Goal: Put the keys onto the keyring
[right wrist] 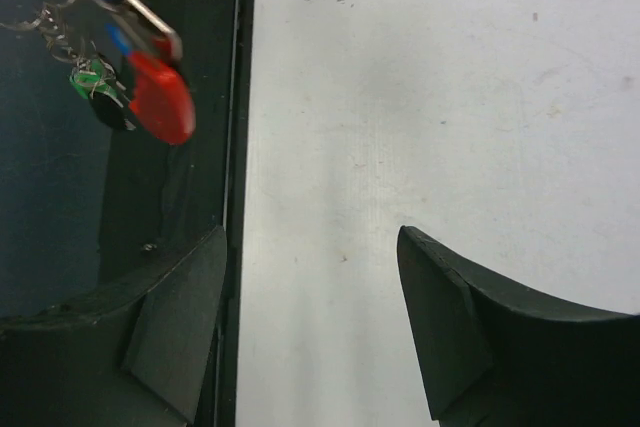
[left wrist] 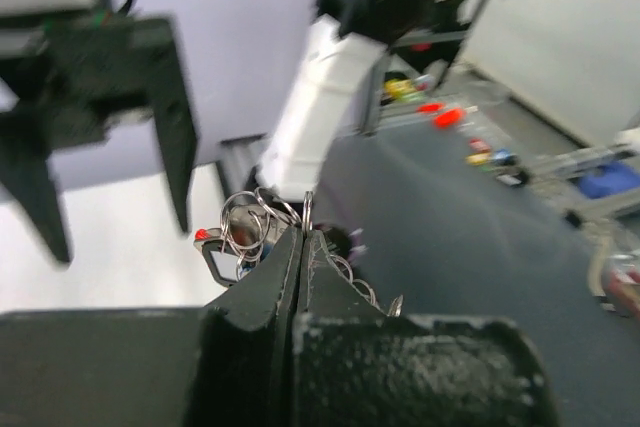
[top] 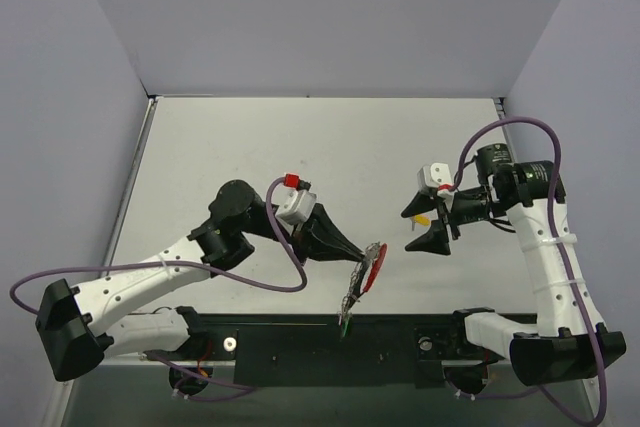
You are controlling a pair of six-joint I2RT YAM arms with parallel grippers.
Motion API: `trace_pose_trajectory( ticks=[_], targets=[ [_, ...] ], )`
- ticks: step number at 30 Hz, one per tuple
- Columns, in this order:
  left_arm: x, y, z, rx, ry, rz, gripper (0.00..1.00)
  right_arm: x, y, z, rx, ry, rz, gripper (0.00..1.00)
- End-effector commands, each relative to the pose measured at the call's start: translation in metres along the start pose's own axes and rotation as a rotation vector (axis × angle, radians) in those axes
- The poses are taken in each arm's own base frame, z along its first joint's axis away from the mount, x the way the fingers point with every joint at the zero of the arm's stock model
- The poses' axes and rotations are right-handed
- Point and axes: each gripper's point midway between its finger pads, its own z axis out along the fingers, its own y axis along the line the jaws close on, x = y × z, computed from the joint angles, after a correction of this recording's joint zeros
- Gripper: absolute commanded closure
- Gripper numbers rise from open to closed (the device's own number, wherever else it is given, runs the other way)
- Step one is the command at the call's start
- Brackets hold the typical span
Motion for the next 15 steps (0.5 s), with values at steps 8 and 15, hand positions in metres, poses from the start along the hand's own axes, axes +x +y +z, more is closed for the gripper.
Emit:
trace_pose_trajectory(
  ticks=[8,15],
  targets=[
    [0.030,0.077,-0.030,-0.490,0.058,0.128,1.00,-0.029,0.043,-0.016,-0.068,0.051,0.031,0.36],
    [0.032,0.082,-0.011,-0.552,-0.004,0.195,1.00,-0.043,0.047,0.002,-0.202,0.038,-0.057,0.54]
  ],
)
